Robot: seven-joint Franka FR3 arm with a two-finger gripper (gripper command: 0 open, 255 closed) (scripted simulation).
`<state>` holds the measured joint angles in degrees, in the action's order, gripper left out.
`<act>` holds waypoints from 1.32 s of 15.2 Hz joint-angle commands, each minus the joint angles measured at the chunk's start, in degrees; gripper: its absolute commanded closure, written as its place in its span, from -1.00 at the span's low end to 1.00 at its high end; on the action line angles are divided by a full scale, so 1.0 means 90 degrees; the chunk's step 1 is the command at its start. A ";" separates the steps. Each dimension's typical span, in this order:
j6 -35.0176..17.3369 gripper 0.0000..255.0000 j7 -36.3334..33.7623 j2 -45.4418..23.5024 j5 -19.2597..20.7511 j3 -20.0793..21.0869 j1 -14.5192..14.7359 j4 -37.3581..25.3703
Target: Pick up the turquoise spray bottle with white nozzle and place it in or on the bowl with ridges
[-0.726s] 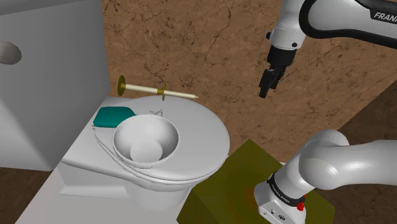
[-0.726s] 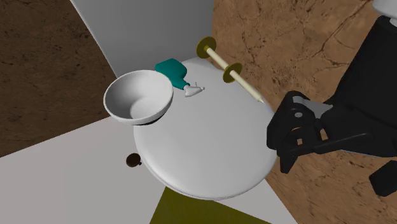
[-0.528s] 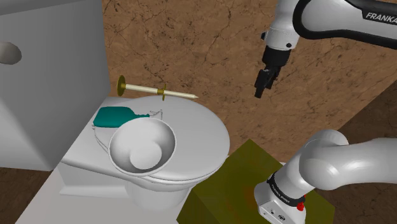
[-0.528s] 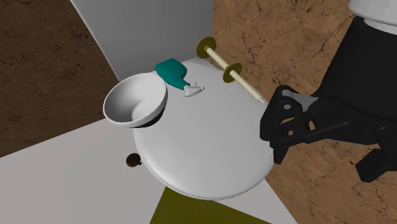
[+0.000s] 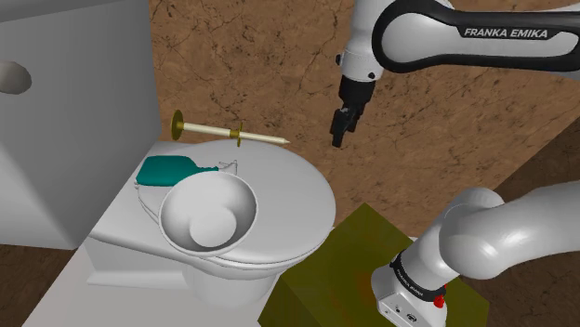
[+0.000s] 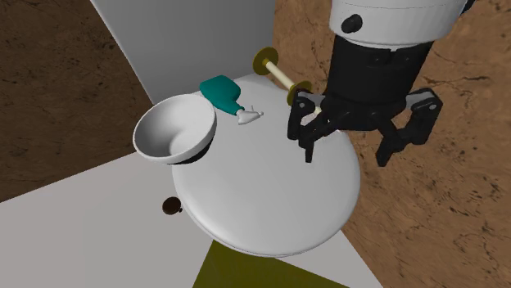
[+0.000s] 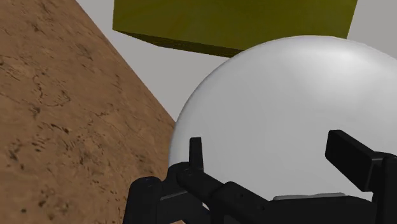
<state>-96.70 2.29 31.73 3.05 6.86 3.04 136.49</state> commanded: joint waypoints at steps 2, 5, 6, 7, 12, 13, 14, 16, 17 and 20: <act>-0.0461 -1.00 0.0000 -0.0629 -0.0029 0.0179 0.0128 -0.0232; -0.0846 -1.00 -0.0010 -0.1240 -0.0020 0.0358 0.0246 -0.0511; -0.0964 -1.00 -0.0016 -0.1445 -0.0007 0.0419 0.0283 -0.0615; -0.1075 -1.00 -0.0023 -0.1651 0.0009 0.0480 0.0320 -0.0726; -0.1546 -1.00 -0.0083 -0.2685 0.0169 0.0776 0.0504 -0.1361; -0.1622 -1.00 -0.0099 -0.2892 0.0216 0.0833 0.0543 -0.1504; -0.1692 -1.00 -0.0117 -0.3101 0.0268 0.0887 0.0584 -0.1652; -0.1813 -1.00 -0.0156 -0.3518 0.0386 0.0991 0.0672 -0.1965; -0.1864 -1.00 -0.0176 -0.3727 0.0452 0.1039 0.0720 -0.2129; -0.1981 -1.00 -0.0237 -0.4357 0.0668 0.1167 0.0883 -0.2654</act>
<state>-114.20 0.20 -5.19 8.31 17.05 10.57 114.62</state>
